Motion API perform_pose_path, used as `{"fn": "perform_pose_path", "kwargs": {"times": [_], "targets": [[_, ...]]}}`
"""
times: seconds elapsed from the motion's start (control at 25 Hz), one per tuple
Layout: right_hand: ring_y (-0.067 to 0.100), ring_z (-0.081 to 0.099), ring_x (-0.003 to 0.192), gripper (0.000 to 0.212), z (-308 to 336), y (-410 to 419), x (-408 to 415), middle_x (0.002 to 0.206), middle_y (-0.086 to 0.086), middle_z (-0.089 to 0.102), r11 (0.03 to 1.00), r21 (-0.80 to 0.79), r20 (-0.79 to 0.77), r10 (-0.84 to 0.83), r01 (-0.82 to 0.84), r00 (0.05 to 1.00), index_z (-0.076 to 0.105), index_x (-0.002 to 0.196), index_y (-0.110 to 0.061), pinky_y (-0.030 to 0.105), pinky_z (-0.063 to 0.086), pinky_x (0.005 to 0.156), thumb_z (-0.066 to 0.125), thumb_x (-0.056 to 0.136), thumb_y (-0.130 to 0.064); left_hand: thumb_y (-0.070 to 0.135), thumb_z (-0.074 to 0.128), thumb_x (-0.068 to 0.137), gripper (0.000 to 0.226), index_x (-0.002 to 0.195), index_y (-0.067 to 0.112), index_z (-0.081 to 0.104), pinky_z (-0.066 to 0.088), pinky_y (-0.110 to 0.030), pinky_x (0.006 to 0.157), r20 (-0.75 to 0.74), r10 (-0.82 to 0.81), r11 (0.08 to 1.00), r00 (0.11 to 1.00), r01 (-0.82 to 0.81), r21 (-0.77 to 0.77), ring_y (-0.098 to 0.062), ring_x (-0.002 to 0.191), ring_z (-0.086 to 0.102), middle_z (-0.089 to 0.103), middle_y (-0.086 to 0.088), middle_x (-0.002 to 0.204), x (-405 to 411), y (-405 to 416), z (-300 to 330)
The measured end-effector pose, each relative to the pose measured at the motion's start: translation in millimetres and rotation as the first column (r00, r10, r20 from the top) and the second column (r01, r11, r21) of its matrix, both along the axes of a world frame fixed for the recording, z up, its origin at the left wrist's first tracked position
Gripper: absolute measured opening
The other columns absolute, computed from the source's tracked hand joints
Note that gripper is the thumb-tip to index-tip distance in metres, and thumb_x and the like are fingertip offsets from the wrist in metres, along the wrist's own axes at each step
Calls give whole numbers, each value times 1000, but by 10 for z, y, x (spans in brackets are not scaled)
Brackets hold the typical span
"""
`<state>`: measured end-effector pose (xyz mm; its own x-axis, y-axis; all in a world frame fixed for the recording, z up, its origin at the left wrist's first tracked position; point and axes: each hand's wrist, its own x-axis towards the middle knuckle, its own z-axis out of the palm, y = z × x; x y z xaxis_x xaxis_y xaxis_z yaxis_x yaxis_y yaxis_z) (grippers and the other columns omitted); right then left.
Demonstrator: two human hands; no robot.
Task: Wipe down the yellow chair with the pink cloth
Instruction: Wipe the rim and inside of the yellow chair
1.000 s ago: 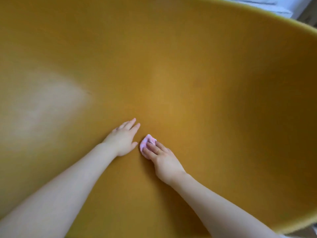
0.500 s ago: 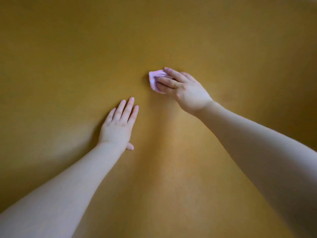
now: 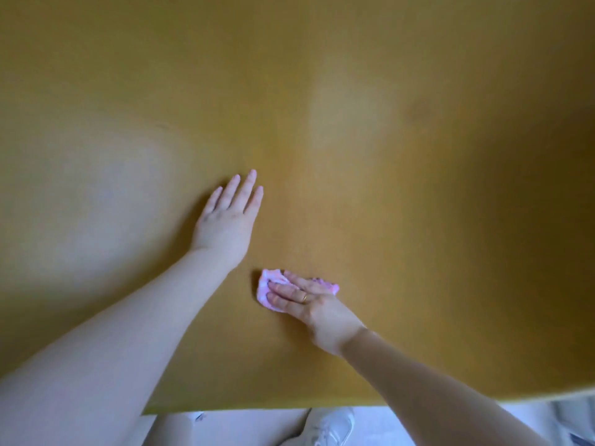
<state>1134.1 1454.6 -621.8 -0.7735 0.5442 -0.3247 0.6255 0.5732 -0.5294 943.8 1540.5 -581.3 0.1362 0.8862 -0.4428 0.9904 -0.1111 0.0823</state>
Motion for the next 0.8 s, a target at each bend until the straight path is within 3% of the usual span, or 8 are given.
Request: {"fn": "perform_pose_path", "kwargs": {"times": [0.12,0.28,0.36,0.48,0.56,0.68,0.8], "targets": [[34,27,137,63,120,245,325,144,8,42,999,13,113,-46,45,993,47,133,-14,43,21,110,37,74,6,8,29,96,63,150,18,-2,-1,-30,118,11,17,990,1000,-15,-137,-15,146,-10,-23,1,156,0,-490,-16],[31,19,141,73,245,494,1069,148,3,35,929,246,287,-342,276,895,39,138,-18,42,15,114,5,73,-16,32,36,99,66,150,13,0,-2,-30,118,-22,69,984,997,-71,-164,-16,146,-9,-18,-3,157,-4,-926,17],[34,21,140,76,243,293,1234,147,5,38,874,309,261,-456,374,851,42,136,-16,46,16,113,4,70,-18,42,41,95,75,150,13,0,-2,-31,118,-25,69,983,997,-72,-171,-17,147,-7,-16,-4,158,-14,-1104,78],[41,29,135,68,171,-167,1022,140,12,47,726,310,146,-674,613,724,50,130,-7,54,22,108,26,66,-1,66,48,80,103,150,11,-3,-1,-33,118,-102,20,964,995,-46,-261,-15,147,-7,-18,-3,157,-150,-1382,185],[44,39,129,68,127,-497,759,133,14,54,664,314,97,-734,679,672,54,125,-4,57,29,102,29,62,3,78,50,68,120,150,9,-5,0,-34,119,-172,-12,947,985,-44,-319,-14,146,-8,-20,-3,157,-337,-1506,278],[46,54,113,69,73,-885,297,121,15,63,615,366,21,-756,698,655,62,114,-2,56,43,87,20,60,-7,81,55,60,131,149,7,-4,1,-34,119,-226,-52,940,973,-29,-339,-16,147,-8,-19,-5,157,-612,-1584,392],[44,58,109,67,83,-1148,-241,118,14,66,582,321,-28,-783,747,622,65,110,-2,53,48,81,22,59,-10,77,60,60,129,150,8,-1,3,-34,119,-229,-64,934,971,-22,-356,-16,147,-6,-15,-5,158,-767,-1626,458]]}}
